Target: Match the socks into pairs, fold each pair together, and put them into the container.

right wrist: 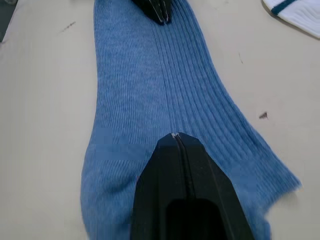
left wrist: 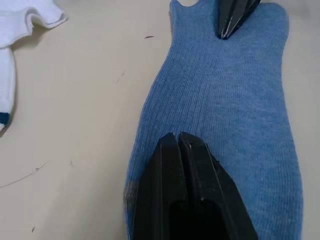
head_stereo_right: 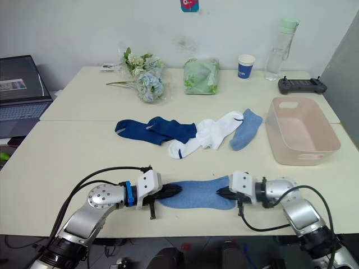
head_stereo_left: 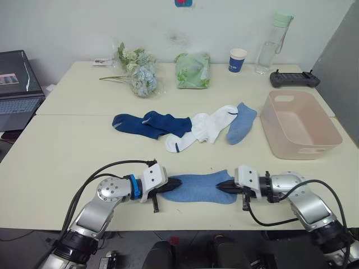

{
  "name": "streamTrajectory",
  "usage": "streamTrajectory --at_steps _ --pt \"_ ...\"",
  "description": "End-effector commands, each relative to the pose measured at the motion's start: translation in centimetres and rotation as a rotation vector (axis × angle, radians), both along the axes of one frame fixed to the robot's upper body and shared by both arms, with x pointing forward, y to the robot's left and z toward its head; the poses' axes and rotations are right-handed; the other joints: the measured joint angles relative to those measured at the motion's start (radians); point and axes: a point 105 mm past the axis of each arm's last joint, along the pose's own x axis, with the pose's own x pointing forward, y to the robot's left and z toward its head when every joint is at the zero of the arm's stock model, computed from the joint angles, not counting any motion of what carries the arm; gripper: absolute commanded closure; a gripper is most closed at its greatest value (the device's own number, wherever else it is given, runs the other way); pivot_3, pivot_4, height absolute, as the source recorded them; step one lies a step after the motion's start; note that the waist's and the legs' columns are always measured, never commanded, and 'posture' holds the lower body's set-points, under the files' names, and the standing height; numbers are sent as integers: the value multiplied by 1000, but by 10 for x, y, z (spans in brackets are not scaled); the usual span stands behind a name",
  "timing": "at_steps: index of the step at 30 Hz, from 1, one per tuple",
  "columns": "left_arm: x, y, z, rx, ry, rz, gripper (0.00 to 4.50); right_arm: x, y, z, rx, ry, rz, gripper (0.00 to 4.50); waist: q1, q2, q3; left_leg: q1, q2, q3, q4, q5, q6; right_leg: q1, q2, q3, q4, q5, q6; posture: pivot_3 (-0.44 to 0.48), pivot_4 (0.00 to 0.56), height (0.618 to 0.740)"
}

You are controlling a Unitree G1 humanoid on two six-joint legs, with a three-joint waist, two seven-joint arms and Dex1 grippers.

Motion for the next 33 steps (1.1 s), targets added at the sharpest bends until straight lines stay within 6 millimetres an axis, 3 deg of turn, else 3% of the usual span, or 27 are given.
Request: streamTrajectory --at_steps 1,4,8,14,18,24,30,33 --pt "-5 12 5 -7 11 11 4450 -4 -19 3 -17 0 -30 4500 0 0 0 0 0 0 0 0 0 0 0 0 0 0 0 0 150 740" --pt "-10 13 17 -44 2 -19 4450 -11 -22 10 -48 -65 28 4500 -1 0 0 0 1 0 0 0 0 0 0 0 0 0 0 0 150 740" --pt "-19 10 28 -71 -8 -84 4450 -18 -2 35 65 -79 65 4500 -2 0 0 0 1 0 0 0 0 -1 0 0 0 0 0 0 150 740" --pt "-29 15 11 59 1 -133 4450 -28 13 21 53 1 79 4500 0 0 0 -1 1 -1 0 0 0 -1 0 0 0 0 0 0 150 740" --pt "-23 25 -1 116 5 -85 4450 -28 0 3 -35 13 59 4500 0 0 0 -1 0 0 0 0 0 -1 1 0 -1 0 0 0 150 740" --pt "-29 33 2 100 28 -77 4450 -24 -27 2 -116 -12 36 4500 0 0 0 0 0 0 0 0 0 0 1 0 0 0 0 0 150 740" --pt "-14 35 40 -118 -4 80 4450 -8 -37 49 107 -60 -171 4500 2 0 1 -1 1 0 0 0 0 -1 0 0 0 0 0 0 150 740" --pt "13 67 54 -230 -61 349 3854 9 -63 59 149 -137 -372 3869 3 0 0 -1 1 -1 0 0 0 0 0 0 0 0 0 0 150 740"
